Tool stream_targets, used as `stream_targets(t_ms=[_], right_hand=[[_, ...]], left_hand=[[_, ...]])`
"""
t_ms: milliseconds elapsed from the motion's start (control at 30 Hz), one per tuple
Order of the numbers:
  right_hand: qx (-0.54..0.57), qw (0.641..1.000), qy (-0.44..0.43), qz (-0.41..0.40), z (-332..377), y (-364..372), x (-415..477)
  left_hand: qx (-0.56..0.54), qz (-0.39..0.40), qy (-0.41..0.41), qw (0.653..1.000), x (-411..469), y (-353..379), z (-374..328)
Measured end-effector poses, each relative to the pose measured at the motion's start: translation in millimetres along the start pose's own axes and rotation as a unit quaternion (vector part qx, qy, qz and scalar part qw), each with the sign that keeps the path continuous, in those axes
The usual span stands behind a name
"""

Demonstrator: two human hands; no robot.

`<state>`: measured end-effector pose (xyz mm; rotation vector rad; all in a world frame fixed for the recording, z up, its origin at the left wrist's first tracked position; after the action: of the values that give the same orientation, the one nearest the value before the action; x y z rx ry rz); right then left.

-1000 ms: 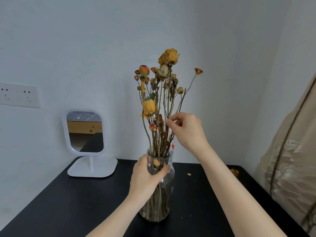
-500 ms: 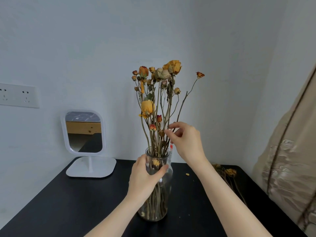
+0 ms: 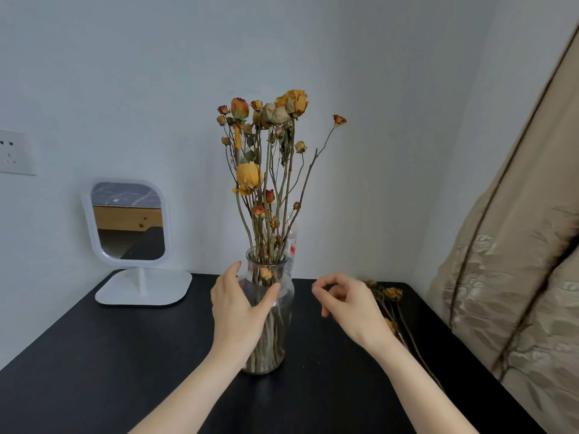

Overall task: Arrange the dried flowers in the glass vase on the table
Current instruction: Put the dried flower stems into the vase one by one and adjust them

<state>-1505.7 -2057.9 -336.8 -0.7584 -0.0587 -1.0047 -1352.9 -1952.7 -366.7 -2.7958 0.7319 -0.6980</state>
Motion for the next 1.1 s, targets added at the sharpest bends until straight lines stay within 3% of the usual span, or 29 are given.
stream_targets(t_ms=[133, 267, 367, 467, 600, 833, 1100], right_hand=[[-0.002, 0.999, 0.038, 0.019, -26.0, 0.6, -18.5], [-0.023, 0.997, 0.072, 0.019, -49.0, -7.7, -34.7], [-0.054, 0.993, 0.106, 0.004, -67.9, -26.3, -43.0], [-0.074, 0.985, 0.151, -0.034, -94.0, -56.5, -50.2], [-0.082, 0.964, 0.245, -0.067, -133.9, -93.6, -56.0], [-0.196, 0.936, 0.293, 0.009, -173.1, -108.3, -58.3], [-0.253, 0.920, 0.292, 0.062, -182.9, -93.7, -46.5]], left_hand=[[-0.008, -0.037, 0.054, 0.998, -33.1, -5.3, -3.4], [-0.025, -0.004, 0.133, 0.991, -69.1, 5.5, -15.3], [-0.053, 0.140, 0.124, 0.981, -88.8, 37.3, -23.1], [-0.012, 0.306, 0.077, 0.949, -107.2, 87.3, -28.6], [0.051, 0.408, 0.021, 0.911, -119.9, 151.1, -29.3], [0.128, 0.411, -0.058, 0.901, -113.6, 218.1, -27.4], [0.141, 0.411, -0.070, 0.898, -114.1, 237.6, -20.8]])
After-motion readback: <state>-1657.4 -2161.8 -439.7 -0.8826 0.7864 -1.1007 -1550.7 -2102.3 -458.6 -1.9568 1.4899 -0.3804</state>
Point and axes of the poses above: each hand's wrist, its own x-axis towards the middle knuckle, its own y-axis out of the palm, z = x × y, the point moved 4 cm from there along x, towards the middle knuckle, and after that the axes turned 2 degrees about -z, right-handed, at the moved point
